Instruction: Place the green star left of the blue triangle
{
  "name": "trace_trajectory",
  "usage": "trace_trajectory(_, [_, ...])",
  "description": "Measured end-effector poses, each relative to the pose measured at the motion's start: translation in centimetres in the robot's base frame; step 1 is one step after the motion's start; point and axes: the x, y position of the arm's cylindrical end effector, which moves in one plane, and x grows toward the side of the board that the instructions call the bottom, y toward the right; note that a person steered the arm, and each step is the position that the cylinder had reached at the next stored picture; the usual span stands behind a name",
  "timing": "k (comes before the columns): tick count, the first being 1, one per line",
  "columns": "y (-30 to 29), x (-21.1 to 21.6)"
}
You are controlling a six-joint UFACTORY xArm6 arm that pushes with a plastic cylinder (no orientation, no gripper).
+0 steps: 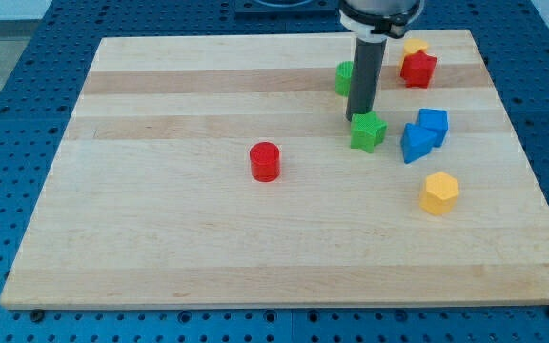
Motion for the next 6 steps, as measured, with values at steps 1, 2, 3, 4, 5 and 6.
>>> trace_trajectory(1, [2.2,-0.8])
trace_trajectory(2, [4.5,-0.8])
trace_trajectory(3, [3.2,1.0])
trace_trajectory(4, [-0.7,2.6])
trace_trajectory(5, [-6.5,2.6])
trace_trajectory(6, [-6.8,2.6])
